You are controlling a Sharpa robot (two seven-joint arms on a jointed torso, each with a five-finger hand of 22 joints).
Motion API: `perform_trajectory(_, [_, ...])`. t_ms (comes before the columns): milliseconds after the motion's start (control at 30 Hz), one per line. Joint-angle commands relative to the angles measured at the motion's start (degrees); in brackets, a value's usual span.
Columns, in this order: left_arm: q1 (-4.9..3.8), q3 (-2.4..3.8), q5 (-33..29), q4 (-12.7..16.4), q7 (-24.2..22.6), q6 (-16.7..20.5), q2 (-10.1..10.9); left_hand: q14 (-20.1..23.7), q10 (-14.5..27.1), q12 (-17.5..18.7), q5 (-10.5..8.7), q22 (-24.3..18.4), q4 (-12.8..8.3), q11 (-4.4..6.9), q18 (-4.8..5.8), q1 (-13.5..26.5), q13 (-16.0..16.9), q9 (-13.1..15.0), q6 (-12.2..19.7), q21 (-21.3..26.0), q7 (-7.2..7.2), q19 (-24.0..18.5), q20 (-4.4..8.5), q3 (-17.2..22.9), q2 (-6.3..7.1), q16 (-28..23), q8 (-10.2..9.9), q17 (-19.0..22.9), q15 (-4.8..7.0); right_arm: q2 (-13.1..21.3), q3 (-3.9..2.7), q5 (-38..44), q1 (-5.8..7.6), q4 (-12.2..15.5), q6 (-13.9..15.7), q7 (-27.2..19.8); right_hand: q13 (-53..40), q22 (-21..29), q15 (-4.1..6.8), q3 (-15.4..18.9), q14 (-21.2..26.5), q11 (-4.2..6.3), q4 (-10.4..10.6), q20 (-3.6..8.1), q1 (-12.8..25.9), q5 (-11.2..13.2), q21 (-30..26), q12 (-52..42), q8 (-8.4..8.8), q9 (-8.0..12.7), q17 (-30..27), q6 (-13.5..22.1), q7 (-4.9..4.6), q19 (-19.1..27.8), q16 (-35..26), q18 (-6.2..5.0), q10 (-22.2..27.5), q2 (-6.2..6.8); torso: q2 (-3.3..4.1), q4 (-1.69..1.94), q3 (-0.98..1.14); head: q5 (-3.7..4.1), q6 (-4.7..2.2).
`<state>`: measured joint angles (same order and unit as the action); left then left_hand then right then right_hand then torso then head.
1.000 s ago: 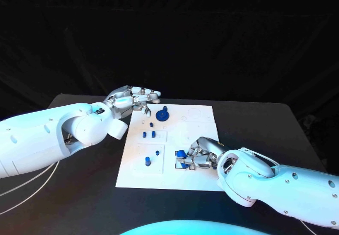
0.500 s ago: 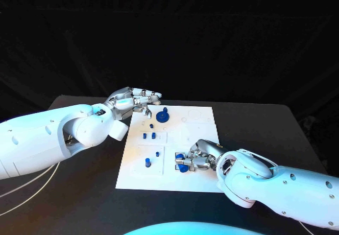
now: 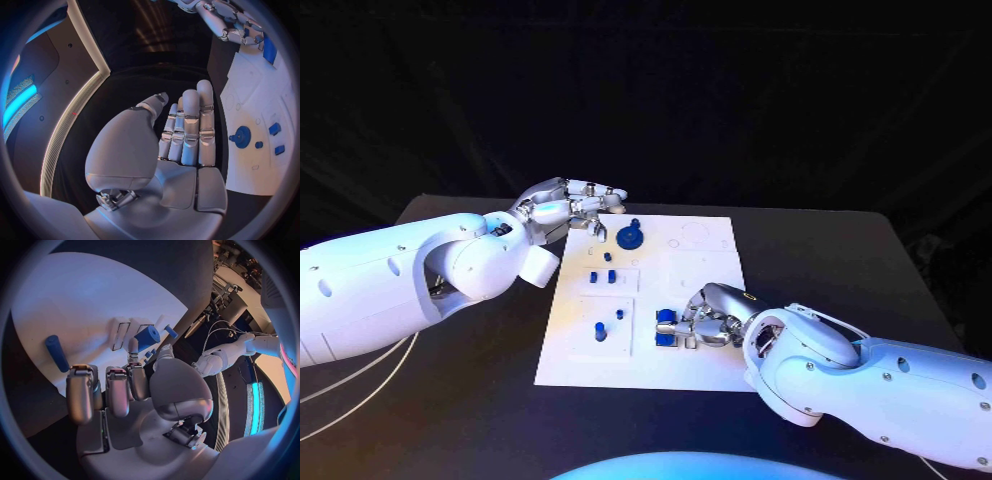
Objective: Assemble the parts on the task board
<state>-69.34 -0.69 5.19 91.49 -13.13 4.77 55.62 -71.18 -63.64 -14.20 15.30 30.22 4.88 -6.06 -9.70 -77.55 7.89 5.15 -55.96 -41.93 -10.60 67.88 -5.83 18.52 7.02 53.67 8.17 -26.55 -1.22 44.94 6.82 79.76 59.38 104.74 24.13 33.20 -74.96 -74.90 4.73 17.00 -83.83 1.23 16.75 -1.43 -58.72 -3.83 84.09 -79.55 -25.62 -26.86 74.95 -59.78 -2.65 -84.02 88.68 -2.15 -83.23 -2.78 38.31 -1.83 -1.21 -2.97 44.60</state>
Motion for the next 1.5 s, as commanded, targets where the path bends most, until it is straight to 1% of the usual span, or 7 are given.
perform_trajectory(33, [-0.01,0.02,0.26,0.18,-0.17,-0.97,0.02,0.47,0.46,-0.3,-0.08,-0.05,-0.09,-0.01,-0.85,0.26,0.09,-0.06,0.37,0.26,0.0,0.2,-0.18,-0.23,-0.52,0.25,0.26,0.09,0.01,0.62,-0.01,2.22,-0.09,0.93,0.88,0.2,-6.05,-11.42,0.39,-0.2,-5.76,0.21,-0.19,0.45,-0.32,-1.62,-0.17,0.16,-0.26,-0.25,13.2,0.55,0.06,-4.23,0.06,0.69,0.1,-0.68,-0.06,-0.04,0.01,-0.19,0.15])
perform_trajectory(333, [-0.01,0.02,0.26,0.17,-0.08,-1.06,0.12,0.47,0.46,-0.3,-0.08,-0.05,-0.09,-0.01,-0.85,0.26,0.09,-0.06,0.37,0.26,0.0,0.2,-0.18,-0.23,-0.52,0.25,0.26,0.09,0.01,1.98,-0.01,2.83,-0.16,2.35,0.4,-0.44,-6.75,-11.75,0.58,-1.37,-5.81,0.45,-1.97,0.63,-7.16,-8.73,0.2,-0.3,-0.89,-1.16,13.4,0.63,0.32,-4.38,0.2,0.79,-0.46,-1.78,-0.05,-0.06,0.0,-0.17,0.15])
perform_trajectory(533, [-0.01,0.02,0.26,0.09,-0.06,-1.14,-0.02,0.5,0.5,-0.33,-0.08,-0.08,-0.09,-0.01,-0.85,0.25,0.1,-0.06,0.39,0.29,-0.01,0.2,-0.18,-0.26,-0.57,0.24,0.29,0.11,0.01,1.57,-0.01,2.79,-0.16,1.64,-0.12,-0.15,-7.07,-11.88,0.63,-1.58,-5.84,0.52,-2.16,0.67,-8.25,-9.71,0.38,-0.6,-1.03,-1.35,13.51,0.56,0.4,-4.44,0.28,0.83,-0.71,-2.31,-0.07,0.13,-0.01,-0.05,0.06])
perform_trajectory(967, [-0.01,0.01,0.26,-0.02,0.08,-1.29,-0.22,0.53,0.55,-0.39,-0.07,-0.12,-0.07,-0.02,-0.85,0.22,0.11,-0.06,0.42,0.35,-0.01,0.22,-0.18,-0.29,-0.71,0.23,0.35,0.16,0.01,0.11,0.01,2.85,-0.21,0.01,-1.88,0.52,-7.32,-11.95,0.74,-2.17,-5.87,0.65,-2.54,0.77,-10.06,-11.15,0.43,-0.75,-1.21,-1.63,13.65,0.53,0.53,-4.47,0.37,0.85,-0.91,-3.64,-0.04,0.02,-0.03,-0.29,0.04])
perform_trajectory(1200, [-0.01,0.01,0.26,-0.06,0.1,-1.39,-0.27,0.6,0.68,-0.48,-0.02,-0.2,-0.3,0.02,-0.86,-0.19,0.12,-0.07,0.5,0.45,0.01,0.25,-0.15,-0.2,-0.91,0.22,0.46,0.24,0.04,0.04,0.01,3.46,-0.22,-0.12,-2.94,0.61,-7.49,-12.01,0.8,-2.67,-5.87,0.71,-4.0,0.83,-12.5,-10.98,0.46,-0.84,-1.32,-1.86,13.68,0.7,0.59,-4.49,0.39,0.86,-0.99,-3.63,-0.12,0.03,-0.03,-0.3,0.03])
perform_trajectory(1333, [-0.01,0.01,0.26,-0.07,0.09,-1.39,-0.26,0.6,0.68,-0.48,-0.02,-0.2,-0.3,0.02,-0.86,-0.19,0.12,-0.07,0.5,0.45,0.01,0.25,-0.15,-0.2,-0.91,0.22,0.46,0.24,0.04,0.26,0.01,4.03,-0.22,-0.15,-3.38,0.75,-7.53,-12.1,0.9,-4.03,-5.89,0.81,-5.96,0.93,-15.72,-5.87,0.56,-0.75,-1.43,-2.08,13.8,0.9,0.69,-4.52,0.47,0.89,-0.97,-3.99,-0.04,-0.09,-0.03,-0.3,0.07])
perform_trajectory(1500, [-0.01,0.01,0.26,-0.07,0.1,-1.42,-0.25,0.6,0.68,-0.48,-0.02,-0.2,-0.3,0.02,-0.86,-0.19,0.12,-0.07,0.5,0.45,0.01,0.25,-0.15,-0.2,-0.91,0.22,0.46,0.24,0.04,0.94,0.01,4.43,-0.22,-0.12,-3.41,0.91,-7.71,-12.17,0.96,-5.24,-5.9,0.92,-6.85,0.97,-17.28,-5.4,0.64,-0.91,-1.48,-2.18,13.82,0.98,0.83,-4.55,0.49,0.91,-1.09,-4.8,-0.06,-0.04,0.0,-0.22,0.17])
